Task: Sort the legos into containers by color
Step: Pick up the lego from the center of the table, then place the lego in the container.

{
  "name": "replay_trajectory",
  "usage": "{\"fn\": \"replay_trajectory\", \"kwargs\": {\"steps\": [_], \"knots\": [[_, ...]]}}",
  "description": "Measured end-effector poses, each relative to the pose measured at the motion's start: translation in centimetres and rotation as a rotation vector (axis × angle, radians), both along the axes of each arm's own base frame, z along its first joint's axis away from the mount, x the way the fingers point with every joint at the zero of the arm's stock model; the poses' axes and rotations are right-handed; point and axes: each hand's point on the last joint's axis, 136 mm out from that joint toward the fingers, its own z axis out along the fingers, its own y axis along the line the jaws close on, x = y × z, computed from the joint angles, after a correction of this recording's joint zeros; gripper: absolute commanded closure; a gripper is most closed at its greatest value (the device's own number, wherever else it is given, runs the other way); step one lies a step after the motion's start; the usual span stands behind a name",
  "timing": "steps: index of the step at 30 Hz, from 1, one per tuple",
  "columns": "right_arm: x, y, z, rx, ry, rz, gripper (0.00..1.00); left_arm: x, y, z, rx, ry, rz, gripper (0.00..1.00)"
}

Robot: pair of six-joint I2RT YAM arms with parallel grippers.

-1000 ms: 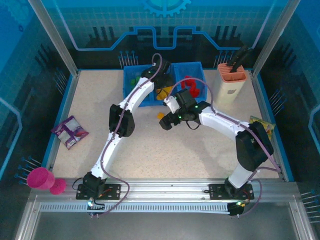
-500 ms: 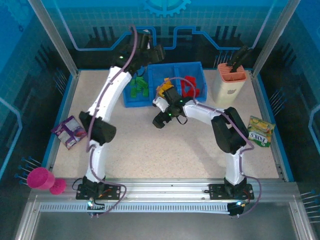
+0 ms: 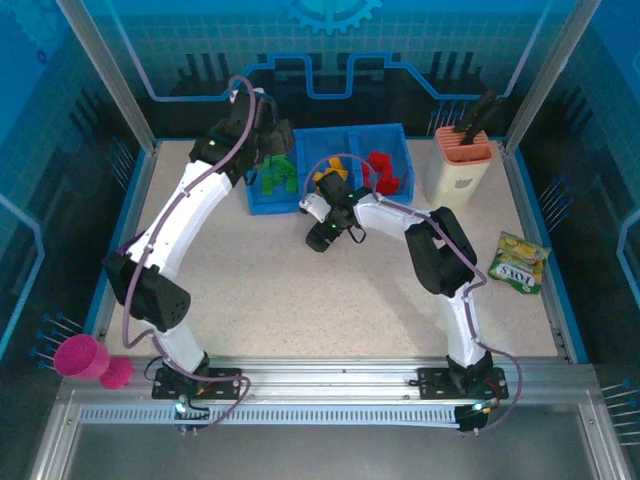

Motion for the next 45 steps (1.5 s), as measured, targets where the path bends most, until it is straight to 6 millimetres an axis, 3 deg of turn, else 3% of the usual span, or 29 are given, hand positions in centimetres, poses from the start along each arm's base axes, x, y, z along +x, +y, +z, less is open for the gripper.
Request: {"fn": "replay_trajectory", "kwargs": {"steps": [4,13,16,21,25,28,30,34,38,41,45], "knots": [[0.0,0.1,-1.2,-0.017,0.022,0.007,0.34,-2.6,2.6,1.1,0.039,-0.031,0.061,0.21],[0.0,0.2,-1.3,-0.028,0.028,0.027,0.57,-11.6,9.5,6.7,0.121,-0.199,0.209,0.18],[-0.4,0.3,-1.3,-0.03,0.041,0.031,0.64,-13.7,11.2,6.2,0.169,-0.199,0.251,0.17],[-0.5,0.1,-1.1,-0.027,0.05,0.02,0.69,-16.0,13.2,3.3,0.265,-0.129,0.286,0.14],[-1.7,-1.9,-0.4,-0.048,0.098,-0.01,0.69,-17.0,14.0,1.1,0.317,-0.079,0.288,0.09],[-1.4,-3.7,1.7,-0.045,0.107,-0.057,0.69,-17.4,14.3,-0.1,0.338,-0.053,0.287,0.08],[-0.4,-4.5,3.8,-0.03,0.092,-0.09,0.69,-17.5,14.4,-0.7,0.355,-0.037,0.281,0.06],[3.5,-4.6,9.1,0.039,-0.01,-0.139,0.69,-17.6,14.6,-1.6,0.371,-0.014,0.281,0.05],[9.0,-3.7,14.5,0.117,-0.153,-0.17,0.69,-17.6,14.7,-1.9,0.372,-0.004,0.281,0.05],[12.6,-3.0,15.6,0.143,-0.217,-0.189,0.68,-17.8,14.9,-2.1,0.378,0.01,0.281,0.05],[15.5,-2.5,13.6,0.142,-0.237,-0.204,0.67,-18.3,15.0,-1.7,0.377,0.028,0.282,0.04]]}}
